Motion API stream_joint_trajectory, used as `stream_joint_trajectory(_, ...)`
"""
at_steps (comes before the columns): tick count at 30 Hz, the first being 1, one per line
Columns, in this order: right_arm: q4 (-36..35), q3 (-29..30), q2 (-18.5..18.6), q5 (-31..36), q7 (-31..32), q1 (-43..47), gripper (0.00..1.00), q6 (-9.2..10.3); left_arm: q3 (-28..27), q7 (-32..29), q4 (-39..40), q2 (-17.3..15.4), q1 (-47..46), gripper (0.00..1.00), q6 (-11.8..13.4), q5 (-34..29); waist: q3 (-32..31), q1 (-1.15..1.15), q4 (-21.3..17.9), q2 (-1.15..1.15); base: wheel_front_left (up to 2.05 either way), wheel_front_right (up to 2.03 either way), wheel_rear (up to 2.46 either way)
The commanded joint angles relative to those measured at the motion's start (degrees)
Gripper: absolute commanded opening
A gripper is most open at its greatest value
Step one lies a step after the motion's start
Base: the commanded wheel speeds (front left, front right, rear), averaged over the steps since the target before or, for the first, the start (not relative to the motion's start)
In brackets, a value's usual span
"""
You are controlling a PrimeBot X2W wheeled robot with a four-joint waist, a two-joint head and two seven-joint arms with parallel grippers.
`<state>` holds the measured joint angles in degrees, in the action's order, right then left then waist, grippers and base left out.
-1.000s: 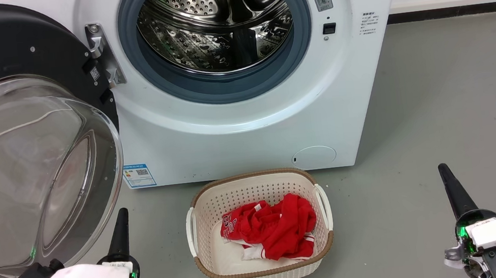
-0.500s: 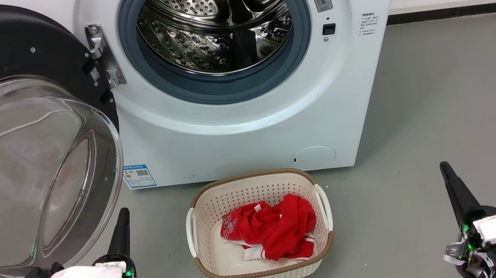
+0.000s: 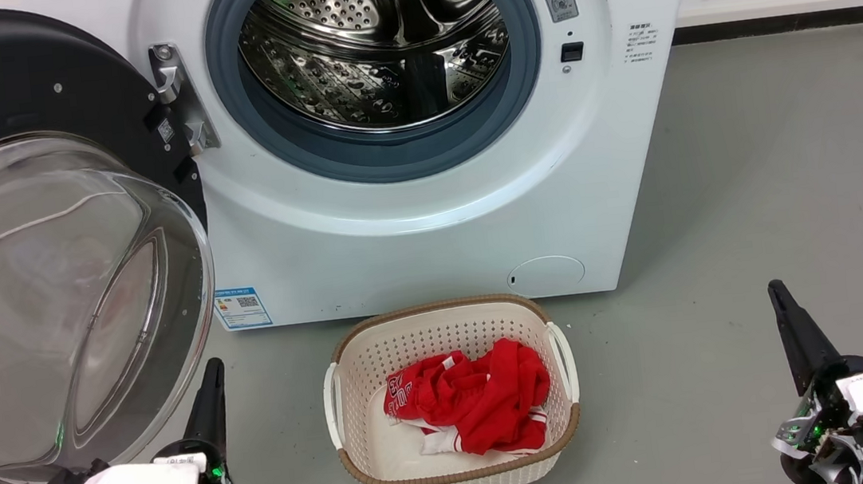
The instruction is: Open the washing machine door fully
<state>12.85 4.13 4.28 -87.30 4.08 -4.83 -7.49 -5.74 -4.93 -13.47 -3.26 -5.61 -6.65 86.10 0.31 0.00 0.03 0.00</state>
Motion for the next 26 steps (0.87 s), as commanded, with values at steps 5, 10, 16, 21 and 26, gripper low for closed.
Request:
stream_joint_trajectory(5,0.49,0.33,-0.03,-2.88,0.51,-1.29,0.0,0.0,-0.46,-0.91,-0.32,0.2,-0.71,0.0,-0.6,2.75,-0.05,0.0,-0.01,0.0,0.0,0.0,0.0)
stream_joint_trajectory(10,1.02,0.56,-0.12,-5.3,0.96,-1.31,0.0,0.0,-0.82,-1.55,-0.55,0.35,-0.8,0.0,-0.91,5.02,-0.1,0.0,-0.02,0.0,0.0,0.0,0.0)
stream_joint_trajectory(16,1.23,0.75,-0.22,-6.55,1.16,-1.58,0.0,0.0,-0.98,-1.82,-0.68,0.46,-0.84,0.0,-1.02,6.34,-0.13,0.0,-0.03,0.0,0.0,0.0,0.0)
stream_joint_trajectory(21,1.22,0.83,-0.29,-6.44,1.28,-1.59,0.0,0.0,-0.98,-1.82,-0.68,0.46,-0.83,0.0,-1.02,6.34,-0.13,0.0,-0.03,0.0,0.0,0.0,0.0)
stream_joint_trajectory(26,1.22,0.93,-0.35,-6.31,1.39,-1.6,0.0,0.0,-0.97,-1.82,-0.67,0.45,-0.83,0.0,-1.02,6.34,-0.13,0.0,-0.03,0.0,0.0,0.0,0.0)
